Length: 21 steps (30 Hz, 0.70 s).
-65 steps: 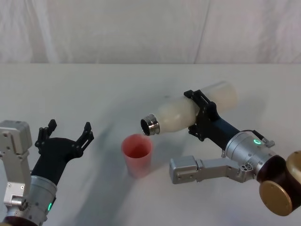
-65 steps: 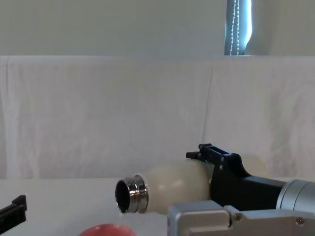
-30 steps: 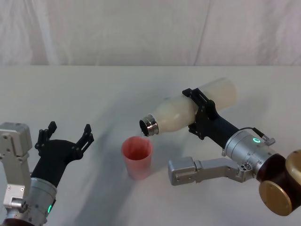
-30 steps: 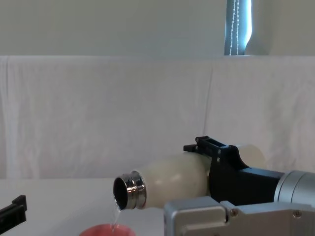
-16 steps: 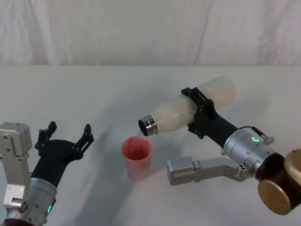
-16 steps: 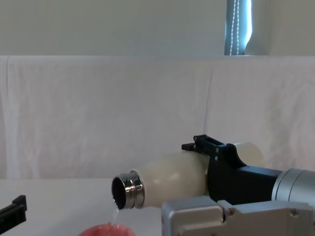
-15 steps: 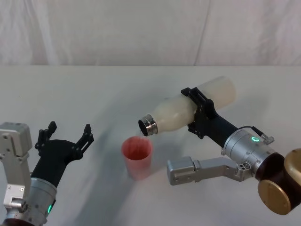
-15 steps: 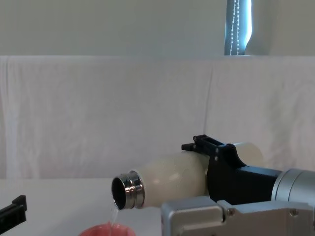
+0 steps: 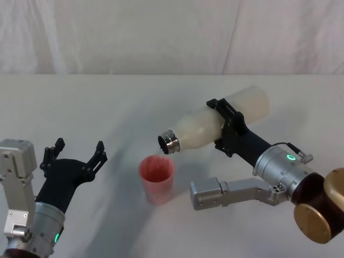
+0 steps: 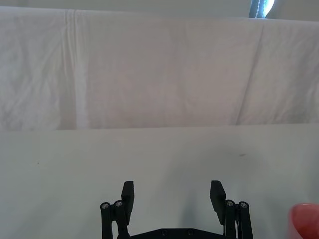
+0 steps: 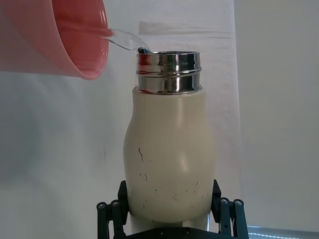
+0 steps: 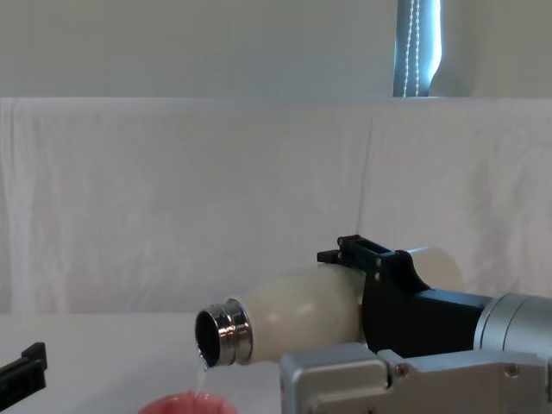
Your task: Grasp the thermos with one hand and pour water into the cup lid.
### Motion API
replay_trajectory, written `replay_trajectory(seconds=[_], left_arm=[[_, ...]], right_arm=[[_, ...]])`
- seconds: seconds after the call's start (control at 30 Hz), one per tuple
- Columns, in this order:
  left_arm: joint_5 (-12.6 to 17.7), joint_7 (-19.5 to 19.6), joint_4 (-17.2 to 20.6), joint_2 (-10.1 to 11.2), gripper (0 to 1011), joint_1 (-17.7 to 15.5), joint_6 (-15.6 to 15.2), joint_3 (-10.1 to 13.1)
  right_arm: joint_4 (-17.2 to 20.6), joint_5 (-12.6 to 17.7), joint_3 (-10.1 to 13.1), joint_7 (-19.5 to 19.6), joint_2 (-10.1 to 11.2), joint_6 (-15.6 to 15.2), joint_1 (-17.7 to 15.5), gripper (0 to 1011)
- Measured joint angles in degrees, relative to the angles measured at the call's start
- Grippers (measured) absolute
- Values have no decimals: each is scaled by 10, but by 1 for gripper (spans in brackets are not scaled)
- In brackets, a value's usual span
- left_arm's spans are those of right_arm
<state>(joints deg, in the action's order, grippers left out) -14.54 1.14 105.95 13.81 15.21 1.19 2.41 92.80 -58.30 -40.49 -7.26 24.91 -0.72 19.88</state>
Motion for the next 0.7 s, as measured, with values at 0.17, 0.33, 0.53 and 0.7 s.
replay_trajectory(seconds=[0.17,0.33,0.53,0.7], left_arm=[[0,0,0,0,1001,0,0,0],[0,0,0,0,1001,0,0,0],[0,0,0,0,1001,0,0,0],[0,0,0,0,1001,0,0,0]], right_arm=[[0,0,0,0,0,-1,1,947],[0,0,0,-1,-1,-1,1,947],[3,13,5,-3,-3,-1,-3,947],[6,33,14,-8,-7,1,-8,947]])
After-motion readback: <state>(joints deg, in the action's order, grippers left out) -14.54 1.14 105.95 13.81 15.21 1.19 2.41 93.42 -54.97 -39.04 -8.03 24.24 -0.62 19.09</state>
